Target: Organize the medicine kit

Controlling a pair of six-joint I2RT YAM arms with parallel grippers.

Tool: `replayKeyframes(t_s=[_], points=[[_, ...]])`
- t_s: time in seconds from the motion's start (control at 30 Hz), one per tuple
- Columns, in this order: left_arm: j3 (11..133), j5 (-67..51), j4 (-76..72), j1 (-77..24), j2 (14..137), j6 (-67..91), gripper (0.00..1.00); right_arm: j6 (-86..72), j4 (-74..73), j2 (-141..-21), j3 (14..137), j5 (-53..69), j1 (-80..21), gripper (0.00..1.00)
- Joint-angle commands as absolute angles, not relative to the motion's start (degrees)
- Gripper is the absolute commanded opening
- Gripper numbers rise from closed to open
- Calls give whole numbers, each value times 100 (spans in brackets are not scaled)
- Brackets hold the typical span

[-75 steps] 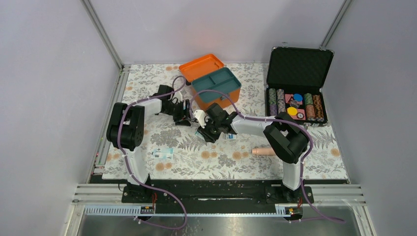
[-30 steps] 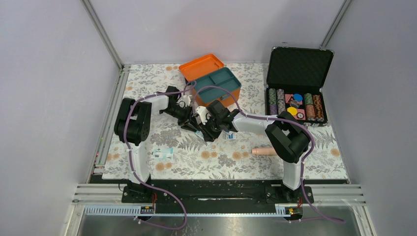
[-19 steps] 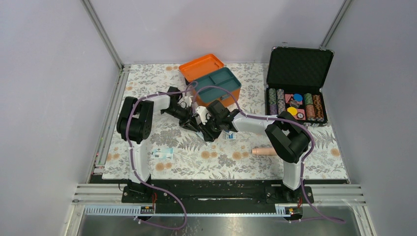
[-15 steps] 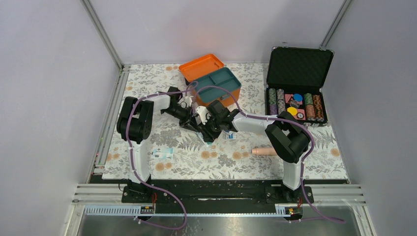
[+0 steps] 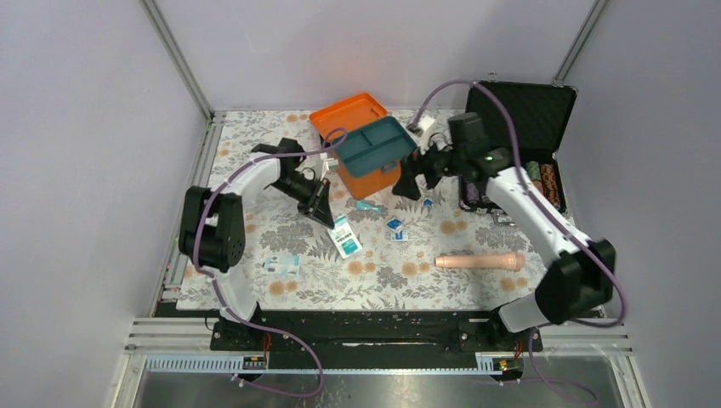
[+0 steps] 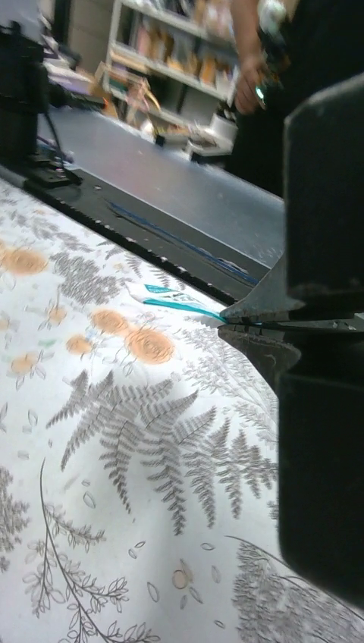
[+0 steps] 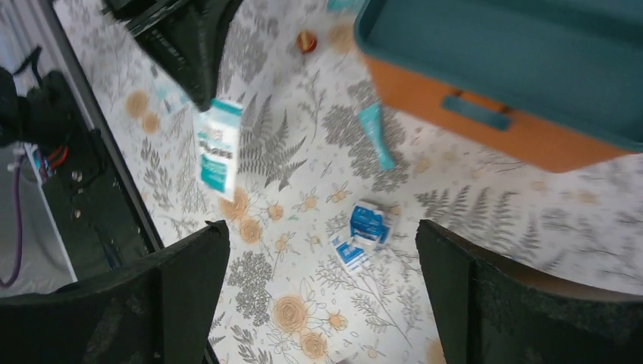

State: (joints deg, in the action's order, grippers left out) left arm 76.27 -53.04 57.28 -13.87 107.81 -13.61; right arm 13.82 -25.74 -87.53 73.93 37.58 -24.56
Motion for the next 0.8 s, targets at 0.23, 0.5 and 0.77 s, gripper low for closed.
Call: replayKeyframes(t_s=[0.23,0.5,0.77], points=[[10094,-5500,6005,-1367,9839,-1397,0,-165,-2344,-8113,7492,2553,-1672,99],[10275,-3340,2588,-1371,10203,2922,0,-105,-2343,-8314,7676,2174,-1542,99],[10943,-1623,2782,-1645,11027,4279,0,337,-2592,-8451,7716,2293,-1522,99]])
